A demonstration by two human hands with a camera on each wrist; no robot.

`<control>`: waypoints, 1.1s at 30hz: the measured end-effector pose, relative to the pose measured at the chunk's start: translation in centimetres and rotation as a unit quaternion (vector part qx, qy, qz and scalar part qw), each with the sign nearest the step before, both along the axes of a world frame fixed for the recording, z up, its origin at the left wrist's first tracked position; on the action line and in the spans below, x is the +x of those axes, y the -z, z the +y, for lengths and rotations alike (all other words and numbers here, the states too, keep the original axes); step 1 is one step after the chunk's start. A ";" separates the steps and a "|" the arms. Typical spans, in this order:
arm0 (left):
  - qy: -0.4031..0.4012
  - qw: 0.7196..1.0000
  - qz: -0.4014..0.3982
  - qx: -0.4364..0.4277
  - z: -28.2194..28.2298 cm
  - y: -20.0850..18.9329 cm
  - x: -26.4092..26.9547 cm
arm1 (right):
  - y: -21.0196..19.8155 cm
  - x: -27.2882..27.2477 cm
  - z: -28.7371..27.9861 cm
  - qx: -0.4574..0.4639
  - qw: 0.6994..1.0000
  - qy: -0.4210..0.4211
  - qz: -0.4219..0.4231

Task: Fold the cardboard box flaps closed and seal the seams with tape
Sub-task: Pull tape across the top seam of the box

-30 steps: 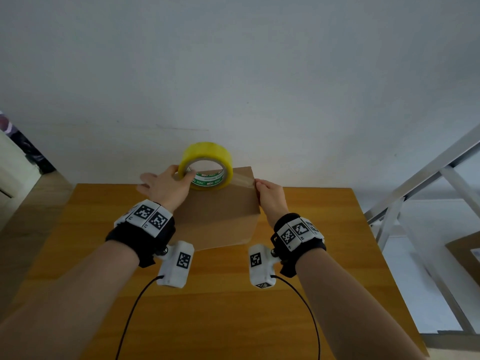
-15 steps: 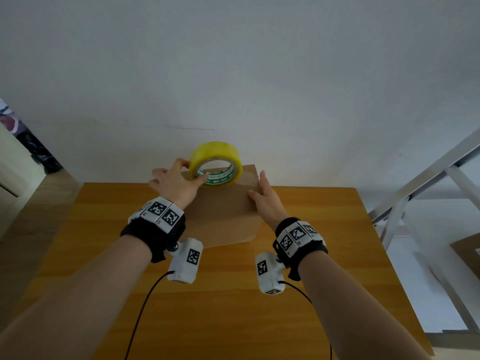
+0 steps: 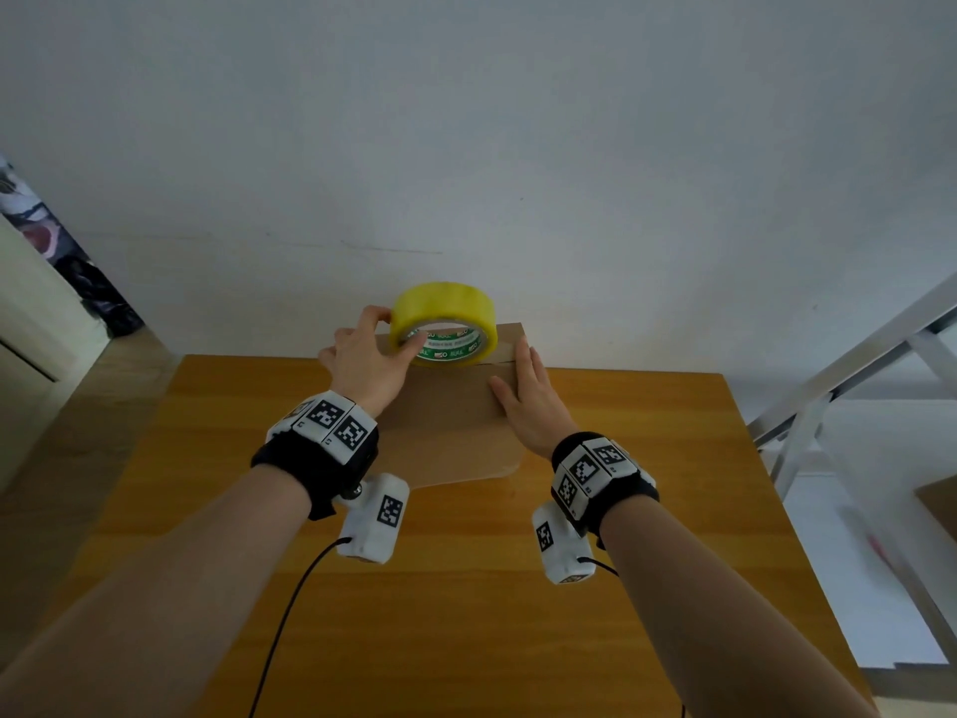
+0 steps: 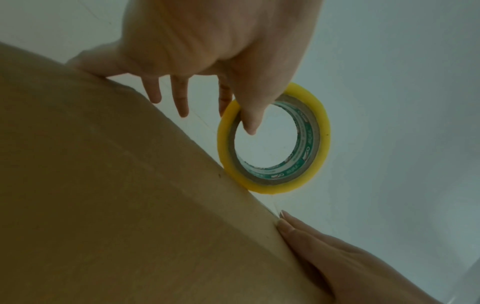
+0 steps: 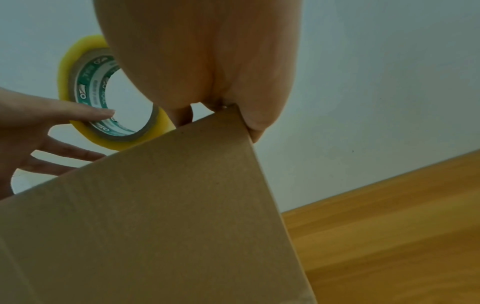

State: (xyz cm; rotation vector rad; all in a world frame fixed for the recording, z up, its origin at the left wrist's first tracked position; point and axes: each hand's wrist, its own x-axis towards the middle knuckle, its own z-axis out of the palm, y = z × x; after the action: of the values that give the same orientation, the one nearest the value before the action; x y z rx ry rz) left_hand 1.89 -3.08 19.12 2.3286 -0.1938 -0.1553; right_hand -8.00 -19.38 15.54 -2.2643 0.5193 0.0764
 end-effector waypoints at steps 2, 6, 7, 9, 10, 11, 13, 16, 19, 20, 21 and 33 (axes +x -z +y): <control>0.002 1.000 -0.004 -0.006 0.0 0.2 0.1 | 0.0 0.0 0.0 0.001 1.000 -0.003 0.006; 0.011 0.999 0.008 -0.030 0.0 0.2 0.2 | 0.1 0.0 -0.2 -0.002 1.000 -0.006 0.010; 0.013 0.999 0.012 -0.036 0.0 0.2 0.2 | 0.1 0.0 -0.2 -0.003 1.000 -0.007 0.011; 0.022 0.999 0.016 -0.044 0.1 0.1 0.1 | 0.2 0.0 -0.3 -0.004 1.000 -0.007 0.011; 0.029 0.998 0.014 -0.045 0.2 0.1 0.1 | 0.2 0.0 -0.4 -0.004 1.000 -0.007 0.011; 0.039 0.998 0.010 -0.046 0.3 0.3 0.1 | 0.2 0.0 -0.5 -0.004 1.000 -0.008 0.009; 0.055 0.997 0.005 -0.047 0.4 0.6 0.0 | 0.2 -0.1 -0.6 -0.007 1.000 -0.011 0.007; 0.061 0.997 -0.007 -0.047 0.5 1.0 0.0 | 0.4 -0.3 -0.7 -0.023 1.000 -0.015 0.000; 0.067 0.997 -0.016 -0.043 0.5 1.4 0.1 | 0.9 -0.3 -0.5 -0.141 0.989 -0.035 -0.012; 0.070 0.997 -0.017 -0.042 0.5 1.4 0.1 | 1.1 -0.3 -0.5 -0.186 0.981 -0.051 -0.012; 0.071 0.996 -0.018 -0.042 0.5 1.5 0.1 | 1.2 -0.2 -0.5 -0.214 0.974 -0.068 -0.012; 0.069 0.998 -0.009 -0.006 0.4 1.0 -0.1 | 1.6 0.1 0.6 -0.333 0.930 -0.153 -0.035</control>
State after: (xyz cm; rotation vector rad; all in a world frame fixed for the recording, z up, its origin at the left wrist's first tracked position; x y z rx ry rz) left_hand 1.79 -2.68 18.08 2.3053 -0.3651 -0.2017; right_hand -7.86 -18.78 13.97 -2.9882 0.1516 -0.0322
